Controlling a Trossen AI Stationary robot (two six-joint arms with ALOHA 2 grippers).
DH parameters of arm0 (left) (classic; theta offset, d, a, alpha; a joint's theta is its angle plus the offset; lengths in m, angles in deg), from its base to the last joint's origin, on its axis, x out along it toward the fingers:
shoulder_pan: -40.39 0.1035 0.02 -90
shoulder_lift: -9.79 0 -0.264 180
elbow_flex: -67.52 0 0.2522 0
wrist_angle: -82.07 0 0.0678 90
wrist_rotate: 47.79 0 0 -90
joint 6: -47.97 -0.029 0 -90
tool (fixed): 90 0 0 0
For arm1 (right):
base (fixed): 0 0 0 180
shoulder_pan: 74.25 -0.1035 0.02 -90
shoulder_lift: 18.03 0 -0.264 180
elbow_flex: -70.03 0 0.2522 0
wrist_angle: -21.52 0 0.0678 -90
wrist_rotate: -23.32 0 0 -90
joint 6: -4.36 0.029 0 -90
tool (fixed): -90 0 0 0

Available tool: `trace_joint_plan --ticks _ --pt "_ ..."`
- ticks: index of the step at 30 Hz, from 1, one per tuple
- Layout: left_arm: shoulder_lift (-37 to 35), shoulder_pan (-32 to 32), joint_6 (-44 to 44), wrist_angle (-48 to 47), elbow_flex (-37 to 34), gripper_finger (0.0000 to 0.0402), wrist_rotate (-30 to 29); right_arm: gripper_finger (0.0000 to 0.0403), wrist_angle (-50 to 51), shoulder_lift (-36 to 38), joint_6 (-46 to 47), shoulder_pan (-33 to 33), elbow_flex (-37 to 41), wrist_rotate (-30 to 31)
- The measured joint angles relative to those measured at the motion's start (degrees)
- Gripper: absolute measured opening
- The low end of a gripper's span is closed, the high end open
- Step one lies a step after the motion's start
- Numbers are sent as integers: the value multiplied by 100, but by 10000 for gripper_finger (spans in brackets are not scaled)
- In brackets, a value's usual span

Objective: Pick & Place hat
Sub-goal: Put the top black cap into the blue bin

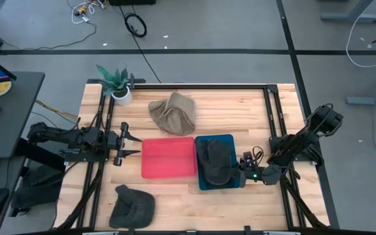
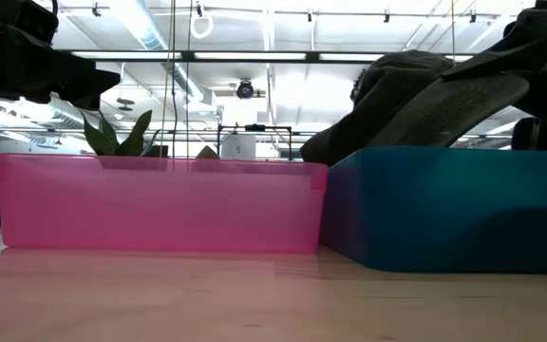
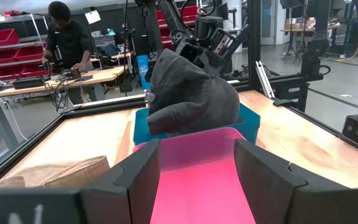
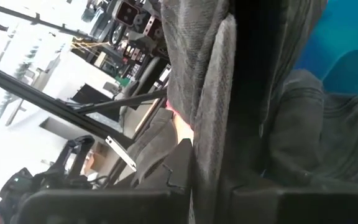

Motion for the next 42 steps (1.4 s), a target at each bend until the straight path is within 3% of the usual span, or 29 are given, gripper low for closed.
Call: trace_joint_plan --ticks 8,17,25,31,36,42 --pt "0 0 0 0 1 209 0 50 15 0 -622 2 2 -60" --pt "0 0 0 0 -1 209 -2 80 24 0 -756 250 2 -983" --pt "-1 0 0 0 1 209 0 148 182 11 -996 327 0 -1192" --pt "-1 0 0 0 1 209 -2 209 326 383 -1253 396 2 -1970" --pt "1 0 0 0 1 209 -1 230 1432 1146 -588 517 2 -2628" --pt "1 0 0 0 -1 209 0 222 3580 2249 -87 642 2 -2737"
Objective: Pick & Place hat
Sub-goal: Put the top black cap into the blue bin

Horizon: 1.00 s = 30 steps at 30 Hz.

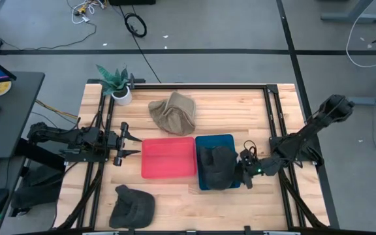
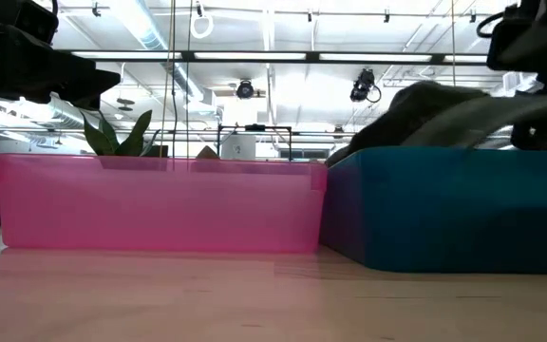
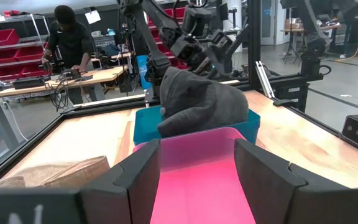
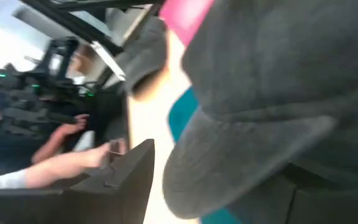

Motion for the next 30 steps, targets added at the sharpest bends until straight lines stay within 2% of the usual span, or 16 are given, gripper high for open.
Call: trace_joint_plan --ticks 7,13,17,21,25,30 --pt "-1 0 0 0 2 209 0 204 2053 1177 324 135 2 20" --pt "0 0 0 0 0 209 0 188 3062 1675 131 330 -74 -169" --pt "-2 0 0 0 2 209 0 172 4082 1930 -82 337 -555 -206" --pt "0 0 0 0 2 209 0 153 5450 1972 -306 335 -1248 278" --pt "-2 0 0 0 2 209 -1 139 5402 1883 -875 337 -1508 466" --pt "0 0 0 0 2 209 0 125 5180 1529 -1231 415 -1365 542"
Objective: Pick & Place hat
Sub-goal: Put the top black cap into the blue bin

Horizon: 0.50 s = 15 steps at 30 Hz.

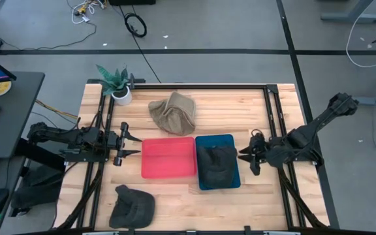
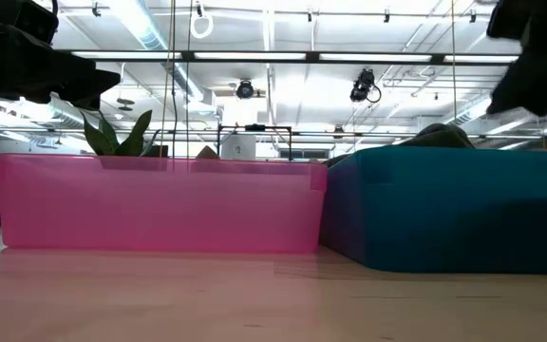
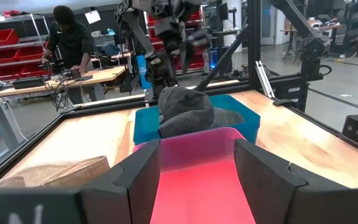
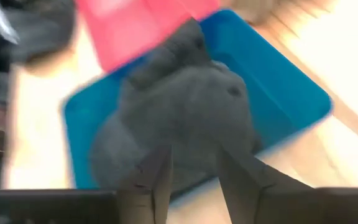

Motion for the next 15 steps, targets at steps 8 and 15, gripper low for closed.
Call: trace_joint_plan --ticks 8,15 --pt "0 0 0 0 0 209 0 111 -564 -1019 -313 440 133 -196" --pt "0 0 0 0 0 209 0 111 -1120 -1755 -813 1046 133 -394"
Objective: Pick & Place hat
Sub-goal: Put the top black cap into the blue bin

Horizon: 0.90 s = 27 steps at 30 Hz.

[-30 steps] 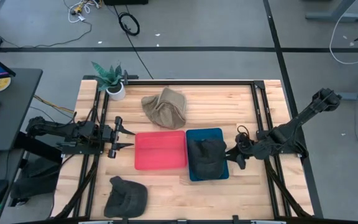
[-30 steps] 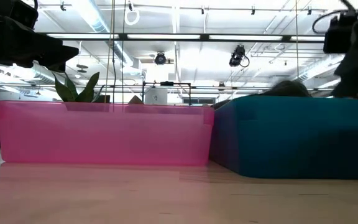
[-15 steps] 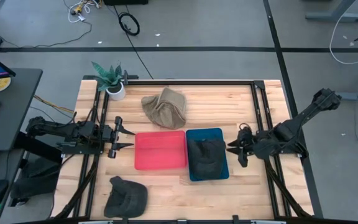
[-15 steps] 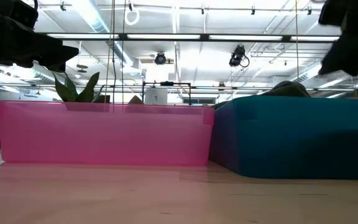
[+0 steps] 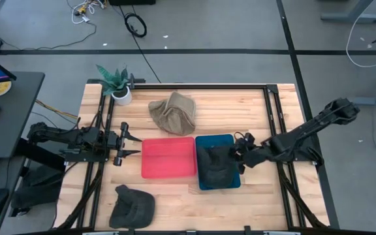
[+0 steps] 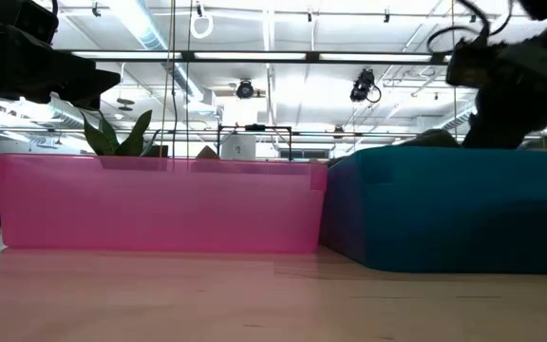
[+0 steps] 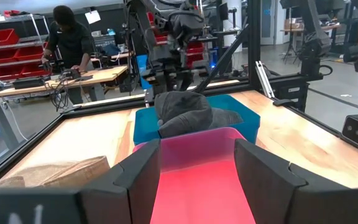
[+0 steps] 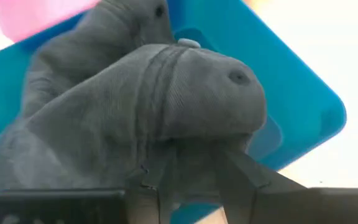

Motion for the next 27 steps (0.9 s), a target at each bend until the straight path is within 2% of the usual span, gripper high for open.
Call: trace_joint_plan --ticks 11,20,27 --pt "0 0 0 0 -1 209 0 111 -373 -853 -281 629 -24 -708" --pt "-2 0 0 0 -1 209 -1 111 -207 -635 -476 651 -135 -1027" --pt "0 0 0 0 0 209 -2 111 -76 -229 -719 754 -149 -1027"
